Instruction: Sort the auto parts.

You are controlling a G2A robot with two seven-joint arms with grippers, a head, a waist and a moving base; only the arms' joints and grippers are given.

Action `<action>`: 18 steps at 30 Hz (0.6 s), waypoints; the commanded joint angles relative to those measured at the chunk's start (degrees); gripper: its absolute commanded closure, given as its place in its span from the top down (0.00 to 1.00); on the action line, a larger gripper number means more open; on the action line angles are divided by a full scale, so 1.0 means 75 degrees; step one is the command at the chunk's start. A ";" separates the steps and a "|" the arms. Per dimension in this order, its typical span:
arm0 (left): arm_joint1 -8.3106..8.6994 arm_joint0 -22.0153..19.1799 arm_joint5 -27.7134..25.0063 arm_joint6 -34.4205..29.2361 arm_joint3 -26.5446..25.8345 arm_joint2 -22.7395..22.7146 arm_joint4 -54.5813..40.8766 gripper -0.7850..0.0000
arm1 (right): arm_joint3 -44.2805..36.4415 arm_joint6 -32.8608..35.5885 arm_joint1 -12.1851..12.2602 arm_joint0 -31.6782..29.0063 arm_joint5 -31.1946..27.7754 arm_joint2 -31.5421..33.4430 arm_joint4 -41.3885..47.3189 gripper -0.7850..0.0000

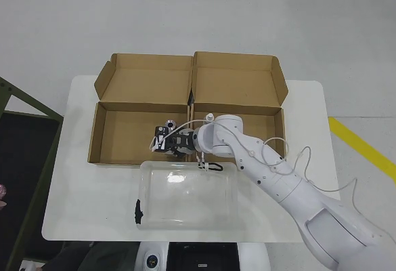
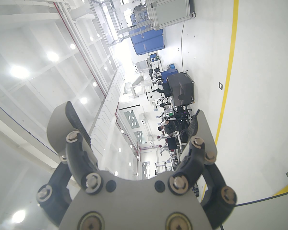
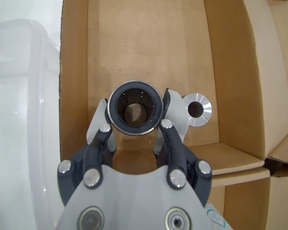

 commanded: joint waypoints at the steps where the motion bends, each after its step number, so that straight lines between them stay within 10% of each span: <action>1: 0.0000 0.0000 0.0000 0.0000 0.0000 0.0000 0.0000 1.00 | 0.0022 -0.0001 -0.0013 0.0004 -0.0007 0.0005 -0.0013 0.28; 18: 0.0000 0.0000 0.0000 0.0000 0.0000 0.0000 0.0000 1.00 | -0.0118 0.0205 -0.0031 -0.0048 -0.0218 0.0208 -0.0012 0.48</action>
